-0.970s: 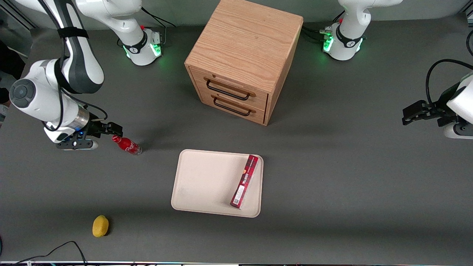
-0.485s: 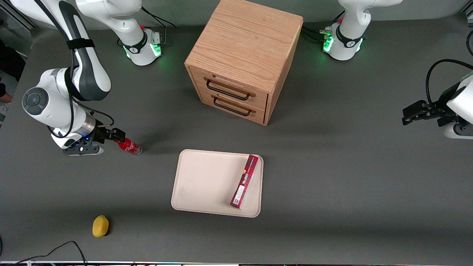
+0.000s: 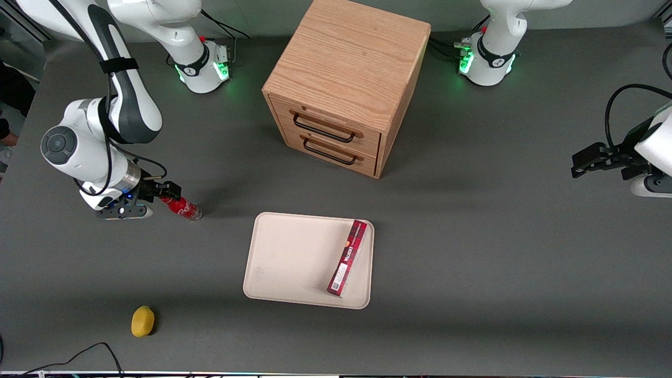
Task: Place coke bottle on tray
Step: 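Lower the open right gripper around the bottle cap and close it, then lift the bottle with the right gripper and carry it toward the tray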
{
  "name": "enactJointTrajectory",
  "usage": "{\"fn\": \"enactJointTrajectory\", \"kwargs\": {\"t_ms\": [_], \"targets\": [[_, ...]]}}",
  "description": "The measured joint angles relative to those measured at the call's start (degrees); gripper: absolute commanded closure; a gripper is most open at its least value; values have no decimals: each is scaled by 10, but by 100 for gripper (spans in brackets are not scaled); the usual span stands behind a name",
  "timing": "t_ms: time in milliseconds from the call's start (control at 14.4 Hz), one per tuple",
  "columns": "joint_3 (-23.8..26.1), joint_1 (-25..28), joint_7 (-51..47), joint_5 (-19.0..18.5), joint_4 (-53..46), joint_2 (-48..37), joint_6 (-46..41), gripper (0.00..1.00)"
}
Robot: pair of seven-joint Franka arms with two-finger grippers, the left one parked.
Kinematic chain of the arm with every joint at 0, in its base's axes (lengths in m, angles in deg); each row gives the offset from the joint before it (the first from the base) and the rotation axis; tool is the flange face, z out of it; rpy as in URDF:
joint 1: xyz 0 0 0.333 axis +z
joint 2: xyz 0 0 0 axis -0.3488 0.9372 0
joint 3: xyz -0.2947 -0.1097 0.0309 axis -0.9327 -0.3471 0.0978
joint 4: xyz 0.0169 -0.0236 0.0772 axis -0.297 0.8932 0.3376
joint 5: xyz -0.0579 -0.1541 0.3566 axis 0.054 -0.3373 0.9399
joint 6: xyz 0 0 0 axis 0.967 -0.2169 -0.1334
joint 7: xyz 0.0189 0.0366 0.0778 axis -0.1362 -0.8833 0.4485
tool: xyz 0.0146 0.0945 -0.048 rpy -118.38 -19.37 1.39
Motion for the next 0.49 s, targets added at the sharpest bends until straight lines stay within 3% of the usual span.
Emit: {"fn": "enactJointTrajectory", "kwargs": {"t_ms": [69, 485], "targets": [[0, 0, 0, 0, 0, 0, 0, 99], [0, 0, 0, 0, -1, -11, -12, 100]]}}
